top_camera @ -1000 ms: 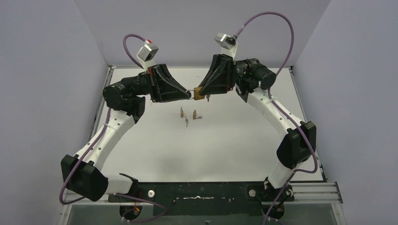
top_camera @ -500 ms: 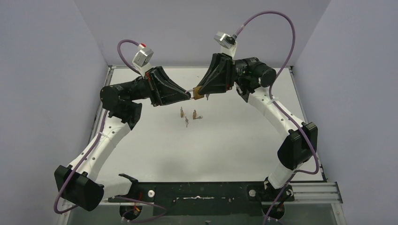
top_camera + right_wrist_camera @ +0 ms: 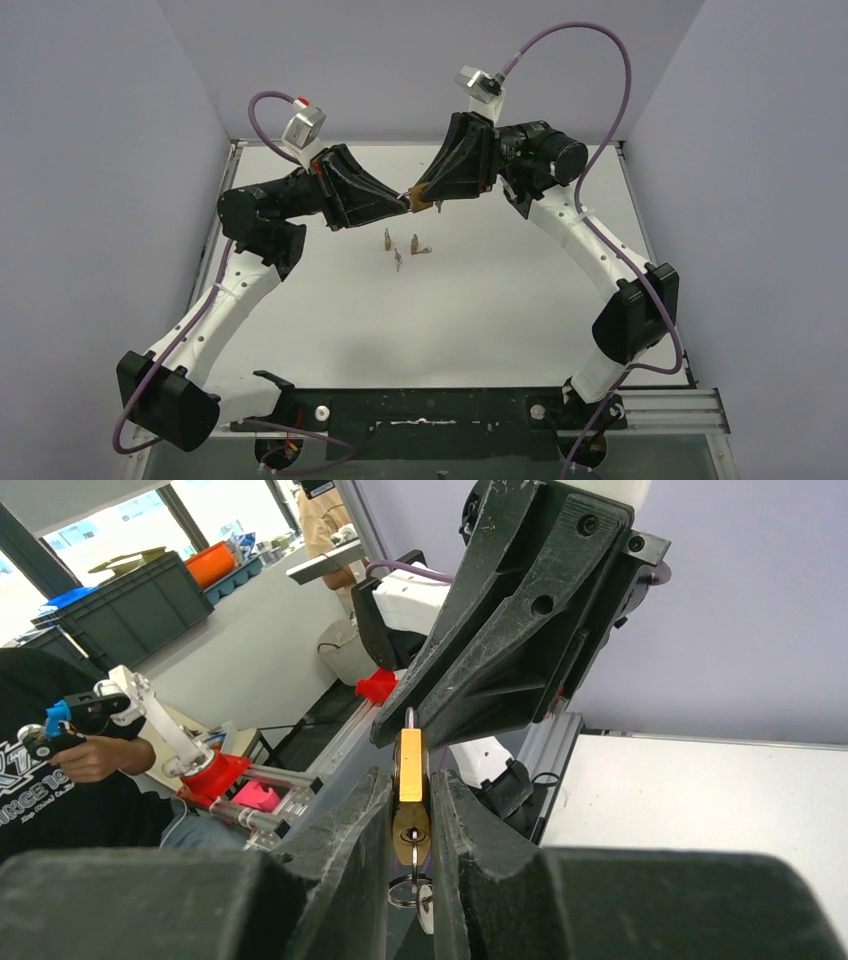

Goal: Lock with the key
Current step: Lock the lock.

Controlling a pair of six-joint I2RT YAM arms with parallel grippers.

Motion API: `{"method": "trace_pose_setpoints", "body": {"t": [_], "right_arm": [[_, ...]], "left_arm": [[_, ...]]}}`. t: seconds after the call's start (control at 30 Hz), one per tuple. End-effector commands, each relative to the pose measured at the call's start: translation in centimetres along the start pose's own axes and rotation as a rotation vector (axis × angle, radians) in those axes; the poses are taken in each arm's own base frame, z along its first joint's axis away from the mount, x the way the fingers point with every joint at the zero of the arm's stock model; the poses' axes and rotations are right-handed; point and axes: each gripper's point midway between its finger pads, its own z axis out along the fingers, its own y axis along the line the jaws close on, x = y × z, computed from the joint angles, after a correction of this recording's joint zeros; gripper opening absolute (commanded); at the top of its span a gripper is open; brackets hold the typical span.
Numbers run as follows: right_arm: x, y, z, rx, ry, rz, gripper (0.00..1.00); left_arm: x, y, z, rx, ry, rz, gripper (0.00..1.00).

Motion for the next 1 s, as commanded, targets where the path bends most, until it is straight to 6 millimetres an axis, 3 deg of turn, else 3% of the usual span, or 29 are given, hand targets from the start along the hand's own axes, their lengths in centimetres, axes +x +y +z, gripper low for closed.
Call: {"method": "trace_pose_setpoints", "body": {"t": [0.0,0.43,0.97], "right_arm": [[-1.2,2.5,4.2,-0.107,-0.077,-0.007,0.0],[0.1,2.2,5.9,-0.158,-0.066,0.034,0.0],[0.8,2.2,6.0,-0.159,-0.058,0.041,0.0]], "left_arm": [[0.1,3.4,1.5,-0.053,-0.047,-0.052,0.0],[0.3,3.6,2.6,-0.016,-0.045,-0.073,0.0],[0.7,4.4,2.2,-0.066,-0.025,-0.049,0.0]]}}
